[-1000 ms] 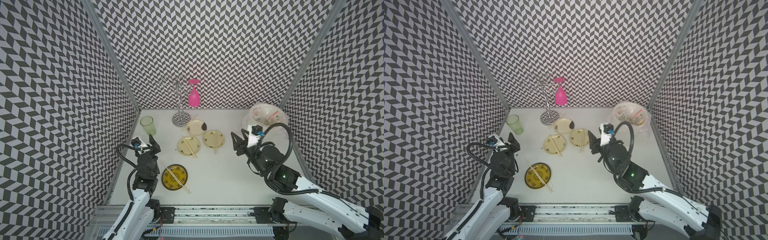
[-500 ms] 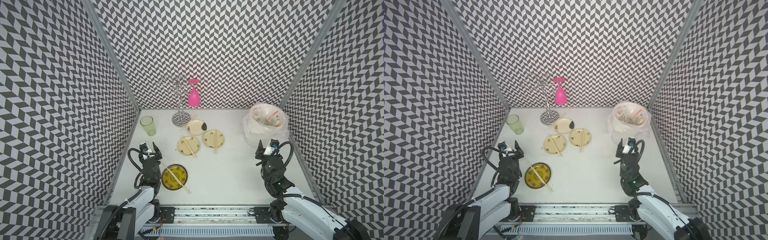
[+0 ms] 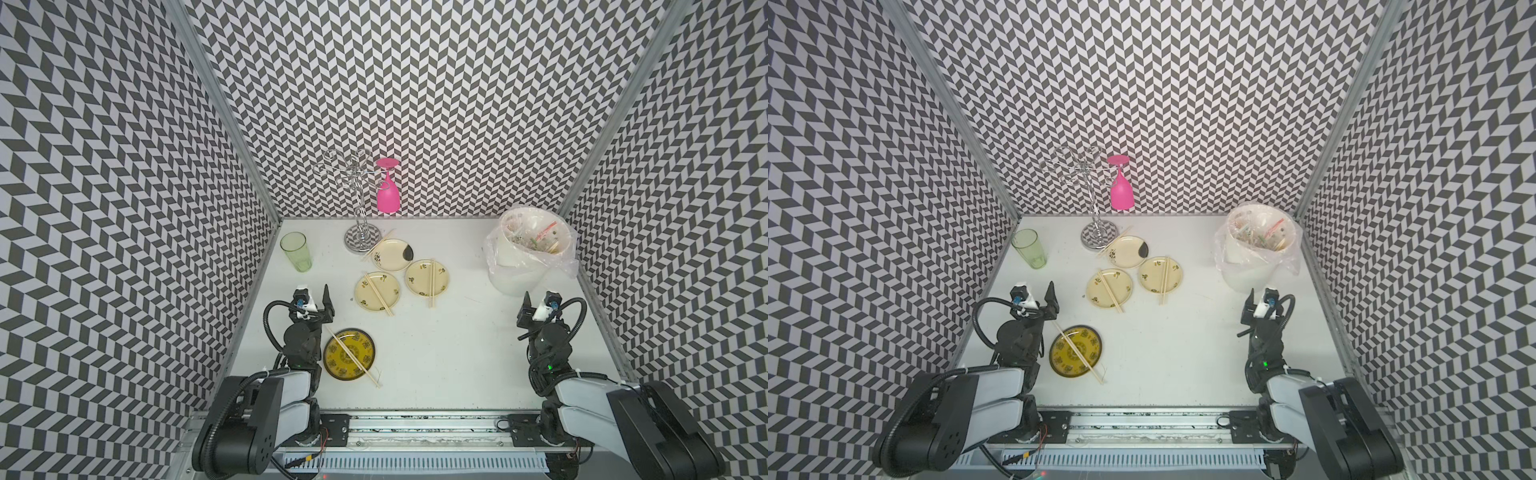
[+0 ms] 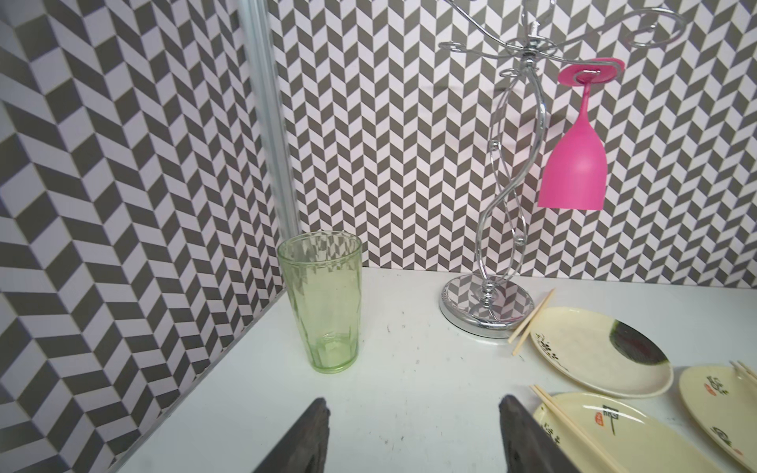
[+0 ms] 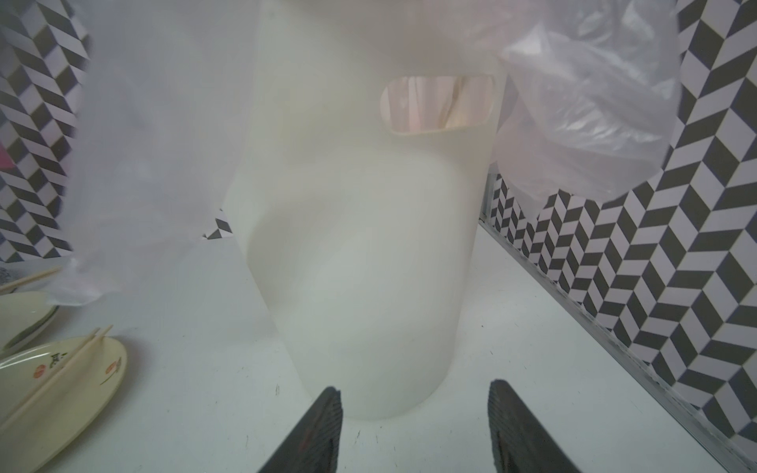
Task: Remove the packaging of disposable chopsticks
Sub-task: Reset both arms
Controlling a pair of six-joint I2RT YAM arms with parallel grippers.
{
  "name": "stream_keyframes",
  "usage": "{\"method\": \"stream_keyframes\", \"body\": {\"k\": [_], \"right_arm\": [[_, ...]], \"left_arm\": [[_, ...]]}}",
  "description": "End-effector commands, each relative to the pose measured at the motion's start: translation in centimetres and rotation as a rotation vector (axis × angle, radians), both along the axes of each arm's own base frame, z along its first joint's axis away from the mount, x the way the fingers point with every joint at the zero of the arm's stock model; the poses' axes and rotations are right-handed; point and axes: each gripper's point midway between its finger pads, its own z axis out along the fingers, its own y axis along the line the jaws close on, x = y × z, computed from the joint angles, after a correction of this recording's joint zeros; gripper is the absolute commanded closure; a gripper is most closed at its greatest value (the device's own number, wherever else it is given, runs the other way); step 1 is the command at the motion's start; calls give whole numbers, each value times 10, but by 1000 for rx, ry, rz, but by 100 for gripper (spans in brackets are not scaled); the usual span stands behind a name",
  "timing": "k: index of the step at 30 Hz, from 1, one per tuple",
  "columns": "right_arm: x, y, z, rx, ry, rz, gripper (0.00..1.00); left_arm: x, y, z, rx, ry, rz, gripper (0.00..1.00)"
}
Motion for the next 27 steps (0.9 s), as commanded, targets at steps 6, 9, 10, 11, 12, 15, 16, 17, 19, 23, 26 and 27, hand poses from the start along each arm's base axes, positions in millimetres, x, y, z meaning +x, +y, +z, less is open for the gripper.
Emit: {"method": "stream_keyframes", "body": {"k": [6,9,10,11,12,15,16,17,19,23,26,27], "right_arm": [[9,18,37,-25,-207,150,42],[10,12,34,-10,-230,114,41],[10,10,38,-14,-258,104,40],[10,9,39,-16,-265,95,40],[13,9,35,-9,-235,97,40],[39,-13,19,54,-131,-49,37],[48,-11,15,54,-104,-41,35],[54,-11,13,54,-91,-38,20],[56,-12,12,53,-86,-36,1],[57,-12,11,54,-81,-39,1],[58,-12,11,54,-80,-39,1],[58,-12,12,54,-83,-38,1]], "left_arm": [[9,-9,12,51,-73,-56,29],[11,-5,6,35,-69,-42,26],[12,-2,4,24,-71,-34,26],[12,0,2,17,-69,-32,24],[14,3,-2,6,-66,-24,21],[17,13,2,-31,-84,0,15],[24,20,-4,-59,-44,22,12],[29,25,-8,-83,-12,43,1],[34,25,-10,-81,0,31,0],[37,23,-11,-80,9,24,0],[45,18,-13,-63,26,-8,0],[50,13,-15,-50,42,-39,0]]}}
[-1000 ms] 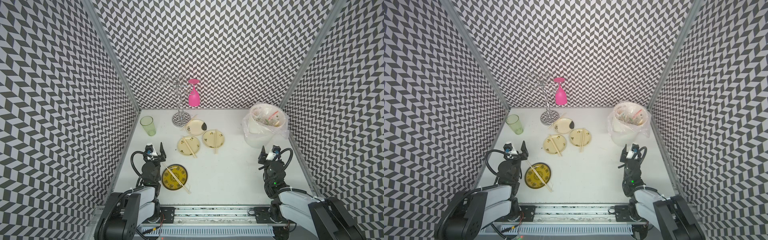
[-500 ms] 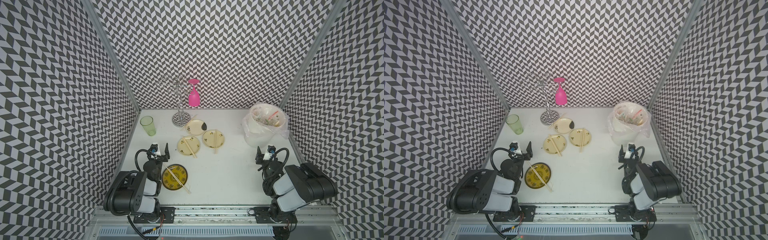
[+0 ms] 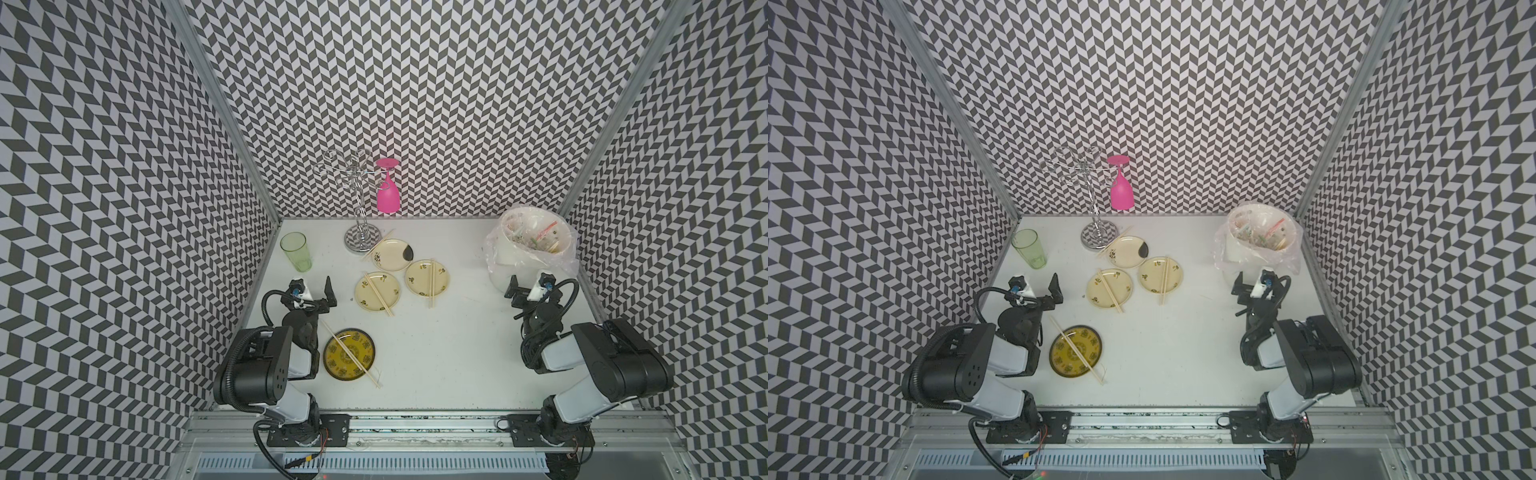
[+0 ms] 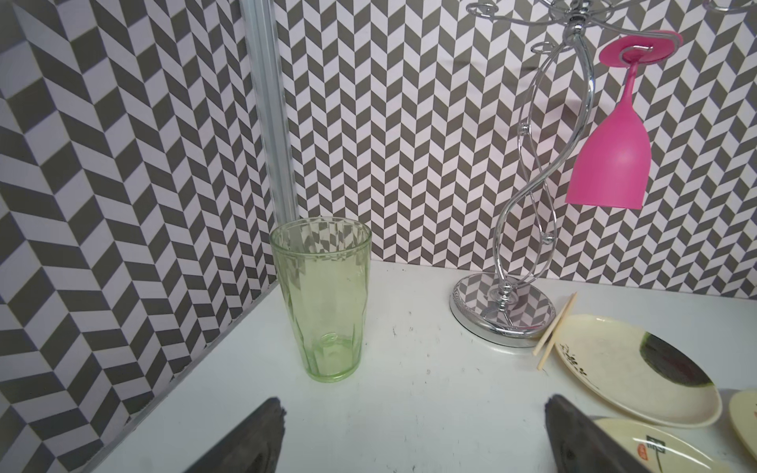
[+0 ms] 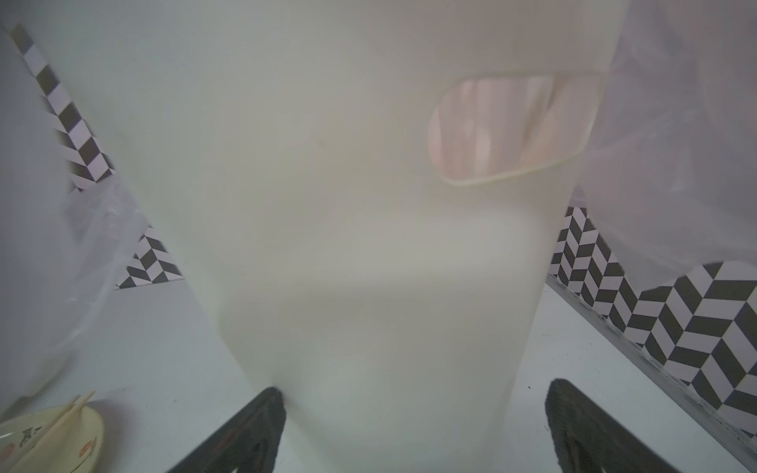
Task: Remove the packaging of disposable chopsticks
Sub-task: Reset both arms
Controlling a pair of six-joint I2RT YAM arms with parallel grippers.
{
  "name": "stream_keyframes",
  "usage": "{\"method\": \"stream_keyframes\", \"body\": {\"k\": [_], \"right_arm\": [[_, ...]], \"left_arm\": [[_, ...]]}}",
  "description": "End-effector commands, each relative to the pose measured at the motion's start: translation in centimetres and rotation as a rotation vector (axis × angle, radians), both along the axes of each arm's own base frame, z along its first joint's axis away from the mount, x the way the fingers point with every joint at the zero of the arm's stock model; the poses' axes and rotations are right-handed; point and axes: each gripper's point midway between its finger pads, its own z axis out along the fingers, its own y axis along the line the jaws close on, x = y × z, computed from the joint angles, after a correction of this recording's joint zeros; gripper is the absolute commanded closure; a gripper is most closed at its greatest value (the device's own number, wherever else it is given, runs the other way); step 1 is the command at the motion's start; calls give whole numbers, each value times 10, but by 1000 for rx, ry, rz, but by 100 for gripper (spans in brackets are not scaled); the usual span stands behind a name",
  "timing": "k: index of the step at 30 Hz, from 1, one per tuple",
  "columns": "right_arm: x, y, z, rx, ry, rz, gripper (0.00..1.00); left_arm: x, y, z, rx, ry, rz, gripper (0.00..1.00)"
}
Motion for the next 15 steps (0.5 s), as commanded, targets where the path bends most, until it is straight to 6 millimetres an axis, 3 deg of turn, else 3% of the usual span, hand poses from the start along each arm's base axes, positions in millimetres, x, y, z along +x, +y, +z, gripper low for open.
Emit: {"method": "stream_keyframes", "body": {"k": [1,6,15], "right_arm": [[-1,-6,11,13,-47,-28,1],[-1,-6,11,14,-48,-28,1],[-1,-6,11,14,-47,-28,1]], "left_arm": [[17,-13,-2,17,37,-87,0],[22,-27,-6,59,63,-150,0],[23,-27,-7,61,69,-143,0]]}}
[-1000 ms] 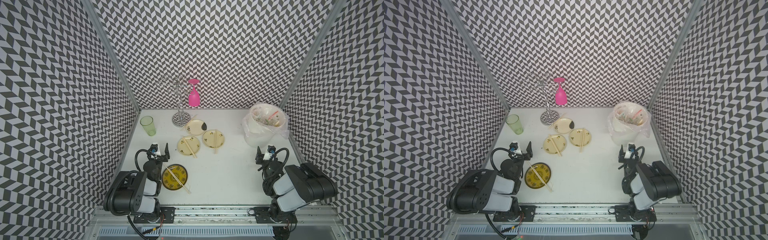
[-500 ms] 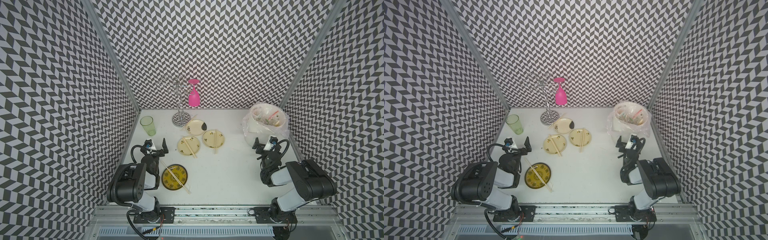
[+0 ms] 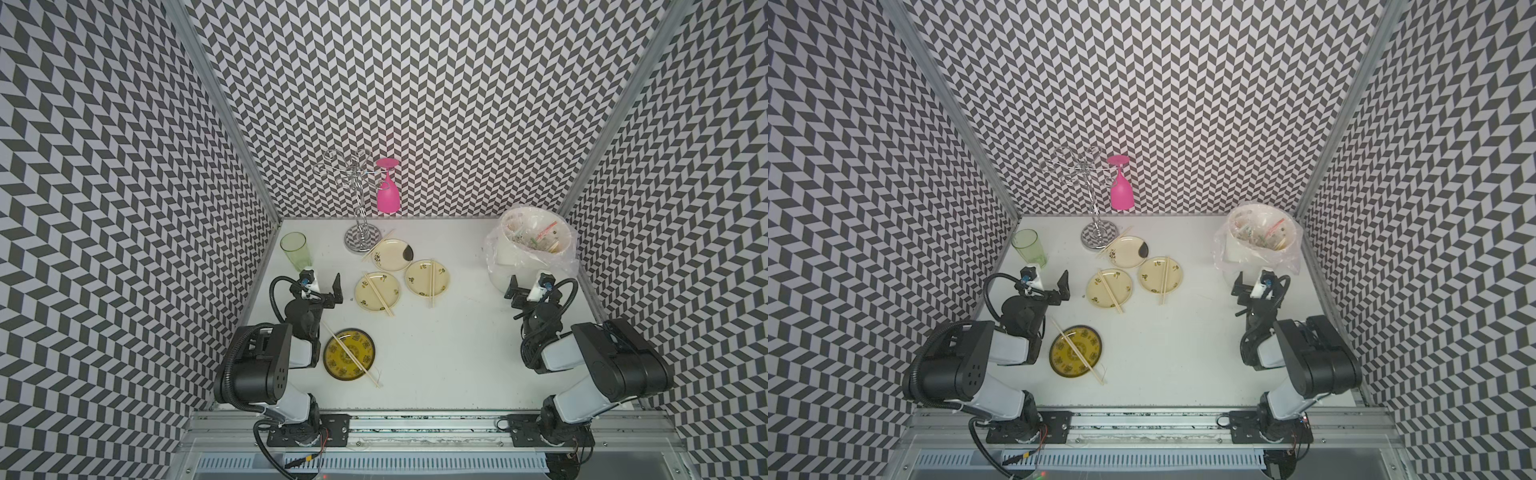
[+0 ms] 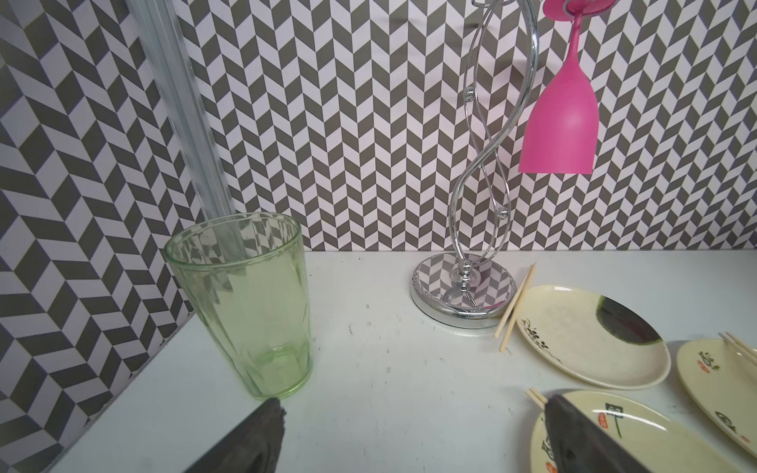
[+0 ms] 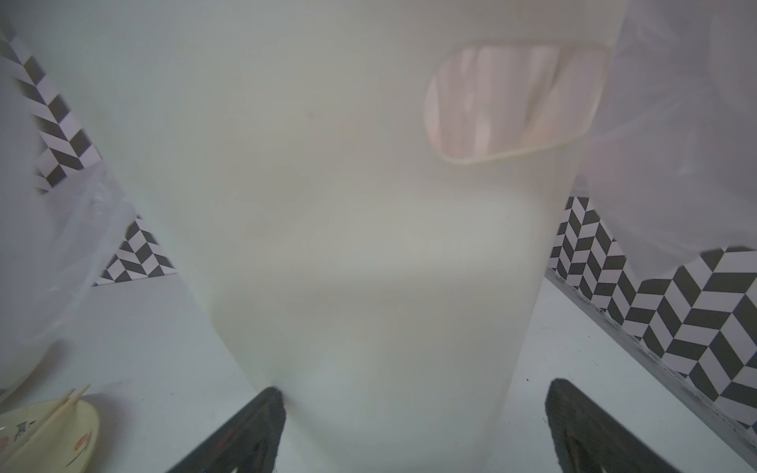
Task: Remove the packaging of disposable chopsticks
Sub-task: Reset both arms
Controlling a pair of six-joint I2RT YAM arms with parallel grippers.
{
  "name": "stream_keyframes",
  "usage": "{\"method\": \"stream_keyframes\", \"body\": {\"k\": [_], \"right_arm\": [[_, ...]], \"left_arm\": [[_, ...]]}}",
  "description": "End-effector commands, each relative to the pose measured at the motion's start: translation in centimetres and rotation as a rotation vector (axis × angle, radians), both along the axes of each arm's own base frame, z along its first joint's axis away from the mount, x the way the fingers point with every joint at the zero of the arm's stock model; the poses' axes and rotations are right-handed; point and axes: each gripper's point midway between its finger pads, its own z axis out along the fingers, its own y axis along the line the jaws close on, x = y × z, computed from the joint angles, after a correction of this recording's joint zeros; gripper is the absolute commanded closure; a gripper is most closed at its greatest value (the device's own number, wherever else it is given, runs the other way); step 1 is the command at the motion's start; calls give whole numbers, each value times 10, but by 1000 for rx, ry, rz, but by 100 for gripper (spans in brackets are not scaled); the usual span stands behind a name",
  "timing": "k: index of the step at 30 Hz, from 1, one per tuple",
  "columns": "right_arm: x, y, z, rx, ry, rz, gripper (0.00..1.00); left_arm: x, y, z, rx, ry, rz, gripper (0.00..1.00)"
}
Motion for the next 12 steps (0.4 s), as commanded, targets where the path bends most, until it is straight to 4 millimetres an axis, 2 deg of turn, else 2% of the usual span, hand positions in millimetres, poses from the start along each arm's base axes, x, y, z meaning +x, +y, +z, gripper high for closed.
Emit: {"method": "stream_keyframes", "body": {"k": [1,12], "right_arm": [[-1,-6,14,13,-58,-26,1],[-1,-6,14,12,-57,-26,1]], "left_arm": [[4,-4,-1,18,5,-13,0],[4,-5,-1,21,6,-13,0]]}}
